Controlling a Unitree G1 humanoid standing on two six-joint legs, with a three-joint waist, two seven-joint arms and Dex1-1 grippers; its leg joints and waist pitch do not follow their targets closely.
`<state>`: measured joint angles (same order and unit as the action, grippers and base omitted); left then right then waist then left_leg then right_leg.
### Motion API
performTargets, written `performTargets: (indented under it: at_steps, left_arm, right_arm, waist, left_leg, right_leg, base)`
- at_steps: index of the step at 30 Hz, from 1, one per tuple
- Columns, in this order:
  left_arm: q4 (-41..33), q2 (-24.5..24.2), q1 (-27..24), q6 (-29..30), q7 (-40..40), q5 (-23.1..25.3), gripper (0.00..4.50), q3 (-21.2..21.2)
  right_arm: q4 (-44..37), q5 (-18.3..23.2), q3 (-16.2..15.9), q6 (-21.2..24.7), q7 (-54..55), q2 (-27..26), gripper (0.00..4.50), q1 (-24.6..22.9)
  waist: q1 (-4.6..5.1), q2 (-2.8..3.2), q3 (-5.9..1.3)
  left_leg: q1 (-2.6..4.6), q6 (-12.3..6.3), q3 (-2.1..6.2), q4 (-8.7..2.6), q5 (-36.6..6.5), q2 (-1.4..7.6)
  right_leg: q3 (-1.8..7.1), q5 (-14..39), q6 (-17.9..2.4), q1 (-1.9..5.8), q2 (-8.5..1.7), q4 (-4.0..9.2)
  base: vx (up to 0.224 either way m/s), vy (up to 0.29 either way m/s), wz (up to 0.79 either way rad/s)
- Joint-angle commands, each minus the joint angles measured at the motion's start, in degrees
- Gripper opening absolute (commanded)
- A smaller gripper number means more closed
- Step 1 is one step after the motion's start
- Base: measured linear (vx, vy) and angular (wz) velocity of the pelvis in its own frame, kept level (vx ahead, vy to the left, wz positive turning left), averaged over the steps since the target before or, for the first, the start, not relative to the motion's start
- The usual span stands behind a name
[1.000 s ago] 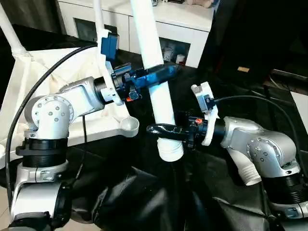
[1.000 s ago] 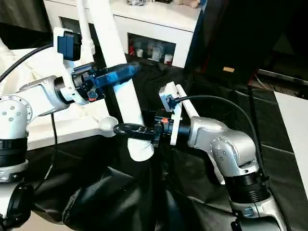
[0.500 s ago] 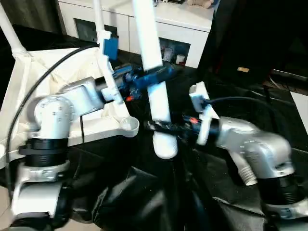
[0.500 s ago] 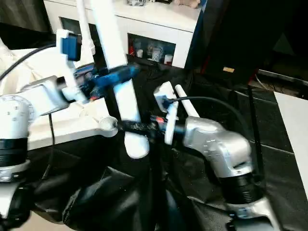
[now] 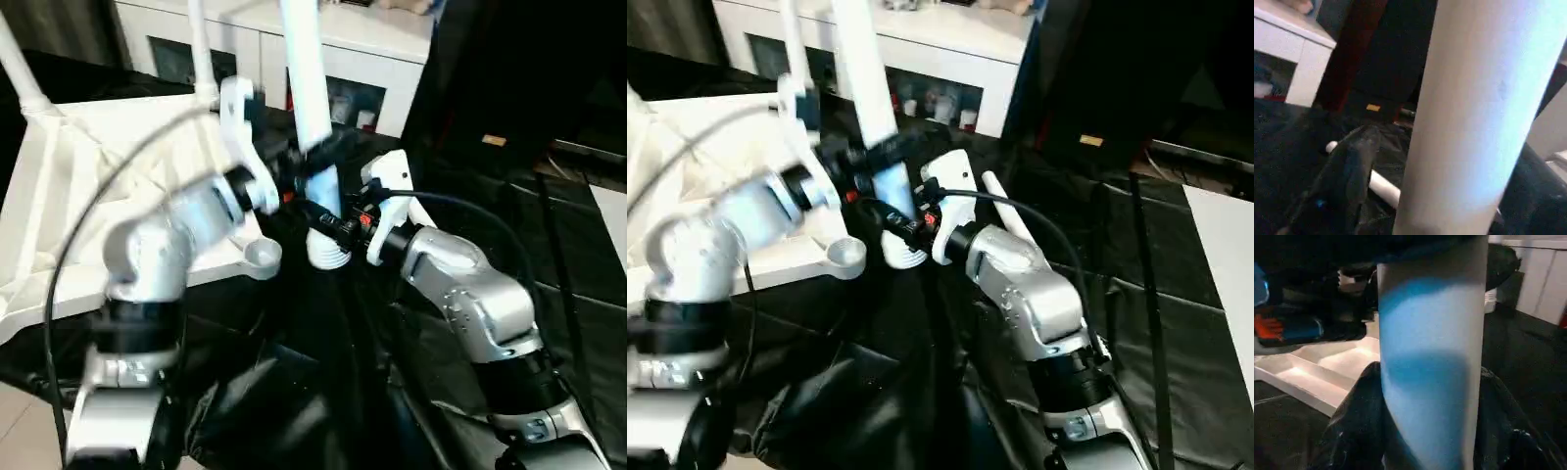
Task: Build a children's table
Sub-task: Pick table leg
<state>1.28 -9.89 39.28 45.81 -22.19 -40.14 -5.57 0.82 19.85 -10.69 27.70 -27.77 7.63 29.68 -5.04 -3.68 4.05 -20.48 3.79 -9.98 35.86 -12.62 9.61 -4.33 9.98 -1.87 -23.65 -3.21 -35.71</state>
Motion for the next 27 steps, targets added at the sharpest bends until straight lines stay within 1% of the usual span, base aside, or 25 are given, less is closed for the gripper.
performTargets:
  at_steps: [1,2,3,4,5,6,8,10,13,14,15,16,17,18,19,20,21,22,23,24,25,26,27]
  left_arm:
    - [-1.3,0.1,0.3,-0.7,1.5,1.3,3.28,0.9]
    - [-1.0,0.4,0.3,-1.4,2.8,2.1,3.04,0.5]
    - [-0.8,0.6,0.4,-1.9,3.6,2.5,3.04,0.2]
    - [-0.6,0.6,0.4,-2.6,3.7,3.1,2.88,0.2]
    - [-0.6,0.5,0.5,-2.8,3.5,3.2,2.78,0.2]
    - [-0.5,0.4,0.5,-2.8,3.4,3.2,2.78,0.2]
    - [-0.6,0.5,0.5,-2.5,2.9,2.9,2.67,0.1]
    - [-0.8,0.4,0.4,-2.5,2.9,3.6,2.43,0.3]
    - [-0.8,0.6,0.4,-2.4,2.9,3.2,2.32,0.0]
    - [-0.9,0.6,0.5,-2.3,2.8,2.9,2.09,-0.2]
    - [-1.0,0.6,0.5,-2.2,2.7,2.7,2.01,-0.4]
    - [-1.0,0.3,0.8,-1.4,1.8,1.5,2.01,-1.0]
    - [-0.9,0.0,1.1,-0.8,1.2,0.9,1.99,-1.2]
    - [-0.9,-0.2,1.2,-0.5,0.8,0.5,1.96,-1.3]
    - [-0.9,-0.6,1.4,0.0,-0.1,0.1,1.96,-1.2]
    - [-1.1,-1.8,1.6,1.6,-2.4,-0.7,1.93,-0.7]
    - [-1.1,-2.0,1.7,1.8,-2.6,-0.8,1.92,-0.6]
    - [-1.1,-2.7,1.9,2.9,-3.9,-1.4,1.91,-0.4]
    - [-1.2,-3.6,2.2,3.8,-5.5,-1.9,1.91,0.0]
    - [-1.2,-4.2,2.4,4.5,-6.6,-2.2,1.9,0.4]
    - [-1.4,-5.1,2.7,5.5,-8.2,-2.8,1.9,0.9]
    - [-1.4,-5.3,2.8,5.8,-8.5,-3.0,1.9,1.0]
    - [-1.5,-5.6,2.9,6.0,-8.9,-3.2,1.9,1.2]
  right_arm:
    - [0.0,-1.0,0.0,-1.8,1.0,0.1,1.88,0.9]
    - [0.7,-1.9,-0.1,-2.5,1.5,-0.2,1.88,1.0]
    - [1.1,-2.5,-0.1,-3.1,1.9,-0.3,1.88,1.1]
    - [1.7,-3.2,-0.1,-3.8,2.3,-0.6,1.88,1.2]
    - [1.8,-3.2,-0.1,-4.0,2.3,-0.6,1.88,1.3]
    - [1.8,-3.3,0.0,-4.0,2.3,-0.7,1.88,1.3]
    - [2.0,-3.4,-0.1,-4.3,2.3,-0.7,1.88,1.3]
    - [2.1,-3.8,0.1,-4.5,2.3,-1.0,1.88,1.3]
    - [2.3,-4.1,0.1,-4.8,2.4,-1.1,1.87,1.4]
    - [2.5,-4.4,0.2,-5.1,2.5,-1.2,1.87,1.4]
    - [2.6,-4.6,0.2,-5.3,2.5,-1.2,1.87,1.4]
    - [2.5,-4.3,0.3,-5.2,2.1,-1.3,1.87,1.5]
    - [2.0,-2.6,0.7,-4.5,0.7,-1.5,1.87,1.4]
    - [1.7,-1.4,1.0,-3.9,-0.3,-1.6,2.43,1.3]
    - [1.3,-0.6,1.2,-3.5,-1.0,-1.6,2.43,1.3]
    - [0.0,1.9,1.9,-1.5,-3.6,-0.9,2.57,1.3]
    - [-0.1,2.3,2.2,-1.1,-3.9,-0.9,2.6,1.3]
    - [-0.6,4.5,3.5,0.8,-5.3,-0.3,2.66,1.6]
    - [-0.9,6.6,4.7,2.7,-7.3,0.8,2.77,2.0]
    - [-1.1,7.8,5.3,3.9,-9.1,2.0,2.9,2.3]
    - [-1.4,9.4,5.9,5.7,-11.6,3.8,2.99,2.7]
    - [-1.5,9.9,6.1,6.4,-12.3,4.3,3.05,2.8]
    - [-1.6,10.5,6.3,7.3,-13.0,4.9,3.11,2.9]
  waist:
    - [0.04,1.12,-4.17]
    - [0.06,1.17,-4.12]
    - [0.11,1.19,-4.05]
    - [0.14,1.14,-4.09]
    - [0.17,1.34,-4.06]
    - [0.13,1.27,-4.07]
    - [0.15,1.31,-4.07]
    - [0.19,1.31,-4.08]
    - [0.17,1.38,-4.11]
    - [0.19,1.34,-4.1]
    - [0.15,1.34,-4.07]
    - [0.16,1.36,-4.1]
    - [0.15,1.31,-4.09]
    - [0.16,1.39,-4.06]
    - [0.18,1.3,-4.01]
    - [0.18,1.33,-4.04]
    - [0.11,1.37,-4.08]
    - [0.1,1.3,-4.01]
    - [0.08,1.32,-4.06]
    - [0.01,1.35,-4.09]
    - [-0.11,1.53,-4.07]
    - [-0.13,1.45,-4.08]
    - [-0.25,1.4,-3.96]
  left_leg:
    - [0.1,2.11,1.57,-4.92,-5.9,3.51]
    - [0.15,2.09,1.56,-4.96,-5.9,3.53]
    - [0.17,2.14,1.53,-4.97,-6.2,3.48]
    - [0.14,2.16,1.5,-4.93,-6.3,3.45]
    - [0.16,2.25,1.51,-4.95,-6.7,3.42]
    - [0.21,2.2,1.52,-4.97,-7.0,3.41]
    - [0.26,2.17,1.56,-5.01,-6.9,3.46]
    - [0.2,2.15,1.54,-4.99,-6.5,3.46]
    - [0.27,2.06,1.5,-4.95,-6.7,3.43]
    - [0.25,2.06,1.52,-4.97,-6.7,3.43]
    - [0.19,2.05,1.5,-4.95,-6.9,3.4]
    - [0.23,2.04,1.51,-4.95,-6.9,3.39]
    - [0.24,2.0,1.51,-4.97,-6.9,3.4]
    - [0.31,1.89,1.53,-5.0,-7.3,3.43]
    - [0.31,1.85,1.54,-5.06,-7.6,3.44]
    - [0.36,1.75,1.54,-5.04,-7.7,3.43]
    - [0.36,1.43,1.56,-5.01,-7.6,3.44]
    - [0.35,1.2,1.51,-5.02,-7.3,3.46]
    - [0.42,1.04,1.55,-5.01,-7.1,3.45]
    - [0.44,0.84,1.51,-4.95,-6.5,3.45]
    - [0.44,0.87,1.5,-4.92,-6.4,3.45]
    - [0.49,0.82,1.47,-4.88,-6.3,3.41]
    - [0.34,0.75,1.4,-4.88,-6.2,3.36]
  right_leg:
    - [3.72,12.5,-7.6,3.68,-5.35,4.15]
    - [3.71,12.4,-7.6,3.61,-5.3,4.19]
    - [3.71,12.5,-7.7,3.56,-5.27,4.27]
    - [3.72,12.6,-7.6,3.59,-5.27,4.26]
    - [3.73,13.2,-7.5,3.55,-5.32,4.38]
    - [3.72,13.5,-7.3,3.6,-5.3,4.39]
    - [3.72,13.0,-7.3,3.55,-5.22,4.29]
    - [3.74,11.9,-7.6,3.54,-5.22,4.18]
    - [3.74,11.9,-7.7,3.55,-5.26,4.21]
    - [3.74,11.9,-7.7,3.58,-5.26,4.19]
    - [3.75,12.3,-7.7,3.56,-5.29,4.27]
    - [3.74,12.4,-7.7,3.56,-5.28,4.23]
    - [3.74,12.4,-7.7,3.55,-5.29,4.25]
    - [3.73,12.7,-7.7,3.52,-5.27,4.23]
    - [3.7,13.1,-7.7,3.49,-5.24,4.3]
    - [3.7,13.1,-7.7,3.5,-5.22,4.25]
    - [3.74,12.8,-7.7,3.57,-5.25,4.14]
    - [3.76,12.4,-7.8,3.51,-5.21,4.17]
    - [3.72,12.3,-8.0,3.59,-5.23,4.11]
    - [3.71,11.6,-8.2,3.57,-5.17,4.06]
    - [3.68,11.6,-8.5,3.57,-5.16,4.05]
    - [3.65,11.5,-8.6,3.61,-5.1,4.02]
    - [3.73,11.9,-8.7,3.68,-5.21,4.15]
  base:
    - [0.0,0.0,0.0]
    - [0.0,0.0,0.0]
    - [0.0,0.0,0.0]
    - [0.0,0.0,0.0]
    - [0.0,0.0,0.0]
    - [0.0,0.0,0.0]
    - [0.0,0.0,0.0]
    - [0.0,0.0,0.0]
    - [0.0,0.0,0.0]
    - [0.0,0.0,0.0]
    - [0.0,0.0,0.0]
    - [0.0,0.0,0.0]
    - [0.0,0.0,0.0]
    - [0.0,0.0,0.0]
    - [0.0,0.0,0.0]
    - [0.0,0.0,0.0]
    - [0.0,0.0,0.0]
    - [0.0,0.0,0.0]
    - [0.0,0.0,0.0]
    - [0.0,0.0,0.0]
    - [0.0,0.0,0.0]
    - [0.0,0.0,0.0]
    - [0.0,0.0,0.0]
